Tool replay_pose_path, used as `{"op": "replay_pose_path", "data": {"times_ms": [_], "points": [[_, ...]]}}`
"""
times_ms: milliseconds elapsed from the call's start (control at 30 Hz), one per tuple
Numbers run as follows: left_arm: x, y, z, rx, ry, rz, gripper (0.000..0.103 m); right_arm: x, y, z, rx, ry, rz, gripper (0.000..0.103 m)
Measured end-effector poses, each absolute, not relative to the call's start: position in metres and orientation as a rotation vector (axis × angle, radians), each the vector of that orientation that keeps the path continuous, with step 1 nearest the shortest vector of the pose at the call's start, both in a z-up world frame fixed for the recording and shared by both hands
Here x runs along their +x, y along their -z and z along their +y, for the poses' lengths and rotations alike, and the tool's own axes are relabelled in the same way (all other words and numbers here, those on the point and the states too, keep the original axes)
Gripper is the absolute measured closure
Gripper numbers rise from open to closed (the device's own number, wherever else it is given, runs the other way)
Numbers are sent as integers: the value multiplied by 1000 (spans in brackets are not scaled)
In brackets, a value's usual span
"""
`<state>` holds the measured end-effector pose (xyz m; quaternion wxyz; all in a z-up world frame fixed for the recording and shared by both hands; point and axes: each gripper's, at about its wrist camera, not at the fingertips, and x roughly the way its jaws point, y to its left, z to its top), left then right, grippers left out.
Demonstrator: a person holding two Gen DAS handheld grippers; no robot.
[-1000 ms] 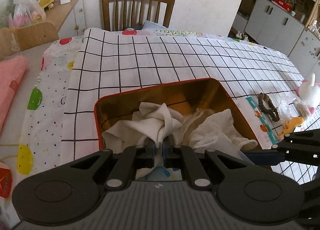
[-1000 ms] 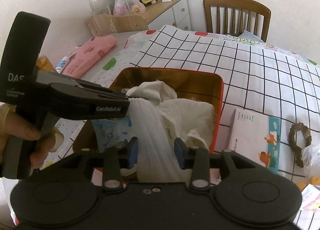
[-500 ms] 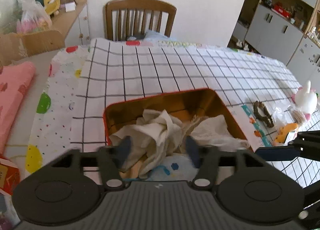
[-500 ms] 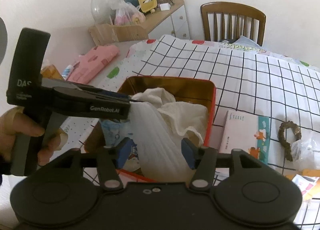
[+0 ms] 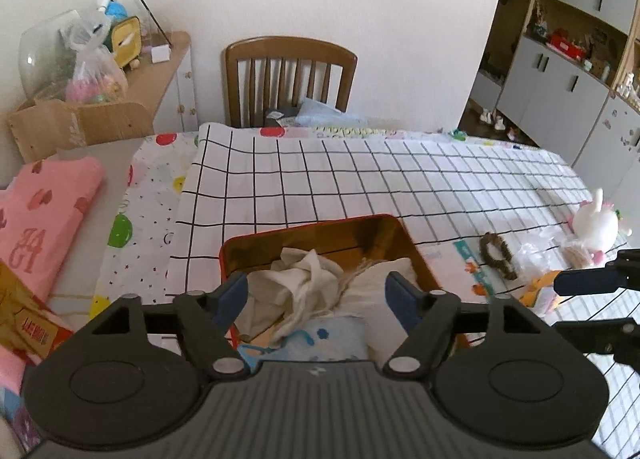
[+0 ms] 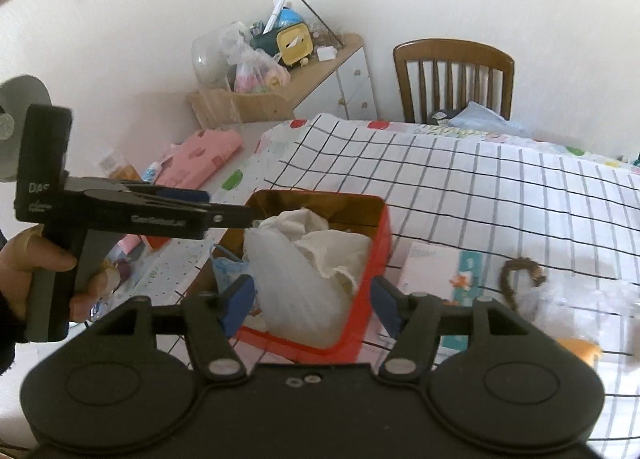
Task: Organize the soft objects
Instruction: 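Lower the tissue into the tin and open the right gripper while the left lowers the cloth, then withdraw both grippers from the tin toward the mesh herb bag and pink packet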
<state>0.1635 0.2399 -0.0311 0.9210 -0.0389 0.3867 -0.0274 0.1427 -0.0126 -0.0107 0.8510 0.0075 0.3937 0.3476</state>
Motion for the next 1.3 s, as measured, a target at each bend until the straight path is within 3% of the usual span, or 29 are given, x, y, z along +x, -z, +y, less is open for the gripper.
{"op": "replay_pose_path", "data": {"times_ms": [767, 900, 1300], "points": [[120, -1, 106, -89, 84, 695, 15, 124, -10, -182, 37, -702, 787, 11], [119, 2, 81, -72, 126, 671, 1, 126, -3, -204, 30, -673, 789, 8], [127, 51, 23, -70, 184, 735, 1, 147, 15, -238, -10, -679, 820, 7]]}}
